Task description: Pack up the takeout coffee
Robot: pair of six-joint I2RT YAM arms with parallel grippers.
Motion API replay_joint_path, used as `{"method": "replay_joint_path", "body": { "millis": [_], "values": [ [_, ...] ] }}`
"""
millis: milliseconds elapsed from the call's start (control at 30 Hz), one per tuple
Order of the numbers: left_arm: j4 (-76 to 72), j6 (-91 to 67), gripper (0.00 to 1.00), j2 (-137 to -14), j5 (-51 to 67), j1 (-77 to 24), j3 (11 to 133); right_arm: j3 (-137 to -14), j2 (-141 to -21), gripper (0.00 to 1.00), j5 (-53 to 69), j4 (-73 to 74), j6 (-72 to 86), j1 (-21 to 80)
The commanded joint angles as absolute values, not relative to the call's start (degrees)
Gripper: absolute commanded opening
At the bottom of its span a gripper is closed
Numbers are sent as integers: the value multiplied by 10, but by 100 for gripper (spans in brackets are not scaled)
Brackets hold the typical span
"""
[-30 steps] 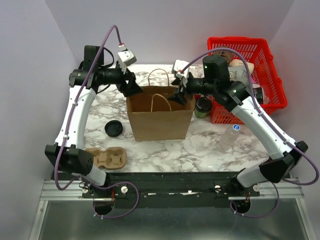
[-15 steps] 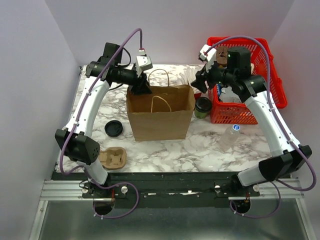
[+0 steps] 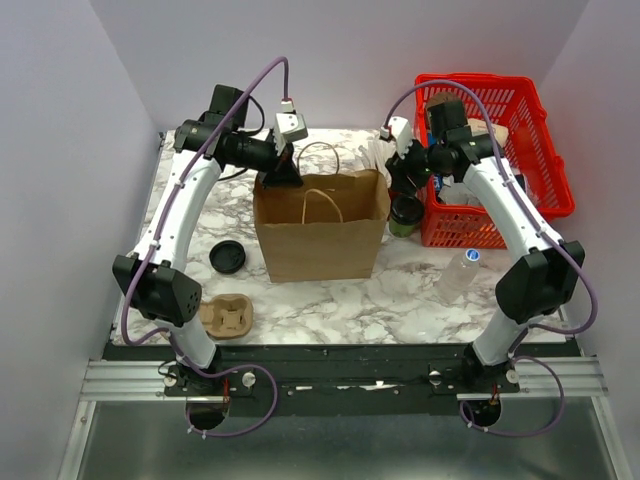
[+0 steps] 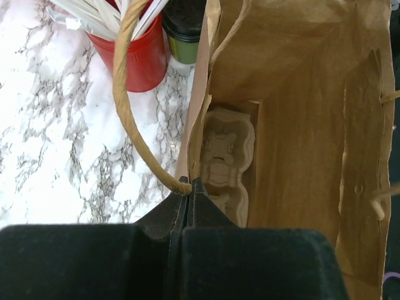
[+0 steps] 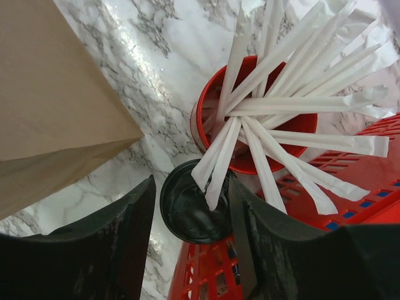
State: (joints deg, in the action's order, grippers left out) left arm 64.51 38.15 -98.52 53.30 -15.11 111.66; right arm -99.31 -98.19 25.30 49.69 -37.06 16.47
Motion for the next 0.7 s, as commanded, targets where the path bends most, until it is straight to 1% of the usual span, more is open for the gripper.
{"method": "replay_joint_path", "body": {
  "millis": [0, 133, 267, 467, 600, 633, 667],
  "values": [
    [694, 401, 0, -952, 484, -145, 1106, -1031, -983, 57, 233, 540, -423, 160],
    [705, 383, 0, -939, 448, -131, 1100, -1022, -947, 58, 267, 534, -429, 160],
    [697, 361, 0, -932, 436, -106, 1096, -954, -893, 59, 295, 493, -426, 163],
    [686, 334, 0, -935, 411, -83, 1111, -877, -869, 53, 274, 512, -491, 178],
    [679, 322, 0, -945, 398, -70, 1117, -782, -828, 54, 244, 444, -534, 192],
    [667, 304, 3, -947, 395, -69, 1117, -765, -821, 56, 234, 434, -541, 195],
    [664, 299, 10, -949, 394, -69, 1119, -743, -816, 57, 227, 427, -552, 198]
  ]
}}
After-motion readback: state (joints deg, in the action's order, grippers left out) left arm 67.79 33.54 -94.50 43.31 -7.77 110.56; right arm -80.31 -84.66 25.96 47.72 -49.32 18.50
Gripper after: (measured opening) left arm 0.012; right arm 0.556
